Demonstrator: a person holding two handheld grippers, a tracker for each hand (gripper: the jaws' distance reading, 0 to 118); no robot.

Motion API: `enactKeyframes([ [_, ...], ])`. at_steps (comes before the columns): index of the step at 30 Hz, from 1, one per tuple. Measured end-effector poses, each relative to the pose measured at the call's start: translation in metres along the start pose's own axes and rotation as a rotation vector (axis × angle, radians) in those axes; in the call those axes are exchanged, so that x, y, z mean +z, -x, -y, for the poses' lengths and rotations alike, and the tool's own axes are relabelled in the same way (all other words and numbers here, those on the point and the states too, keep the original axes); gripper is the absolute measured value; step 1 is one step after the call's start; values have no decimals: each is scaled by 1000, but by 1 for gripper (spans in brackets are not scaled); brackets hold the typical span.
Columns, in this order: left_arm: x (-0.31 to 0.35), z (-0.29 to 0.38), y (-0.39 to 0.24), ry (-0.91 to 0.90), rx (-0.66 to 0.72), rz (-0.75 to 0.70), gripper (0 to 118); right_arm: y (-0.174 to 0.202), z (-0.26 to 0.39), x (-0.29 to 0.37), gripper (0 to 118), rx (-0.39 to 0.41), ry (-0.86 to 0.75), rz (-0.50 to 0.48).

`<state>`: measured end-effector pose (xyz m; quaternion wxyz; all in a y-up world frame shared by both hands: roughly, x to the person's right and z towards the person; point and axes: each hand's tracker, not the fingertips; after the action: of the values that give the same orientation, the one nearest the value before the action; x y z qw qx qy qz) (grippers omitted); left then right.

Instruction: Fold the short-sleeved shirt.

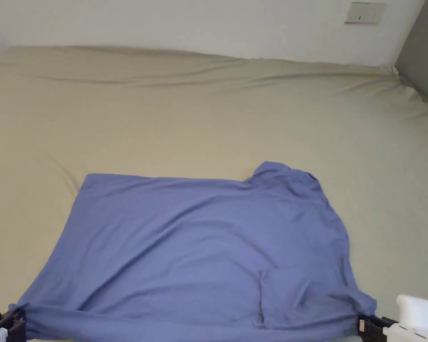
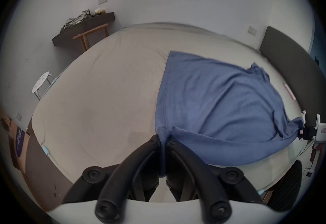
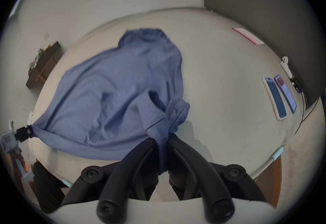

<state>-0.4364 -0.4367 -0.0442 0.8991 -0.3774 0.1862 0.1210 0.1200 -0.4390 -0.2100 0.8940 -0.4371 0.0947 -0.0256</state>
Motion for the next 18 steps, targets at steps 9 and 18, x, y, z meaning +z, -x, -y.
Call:
enactKeyframes([
  [9,-31,-55,-4,-83,137,32,4,13,-72,-14,8,-58,-73,9],
  [18,-107,-86,-16,-33,167,2,4,20,-109,-97,8,-104,21,65],
])
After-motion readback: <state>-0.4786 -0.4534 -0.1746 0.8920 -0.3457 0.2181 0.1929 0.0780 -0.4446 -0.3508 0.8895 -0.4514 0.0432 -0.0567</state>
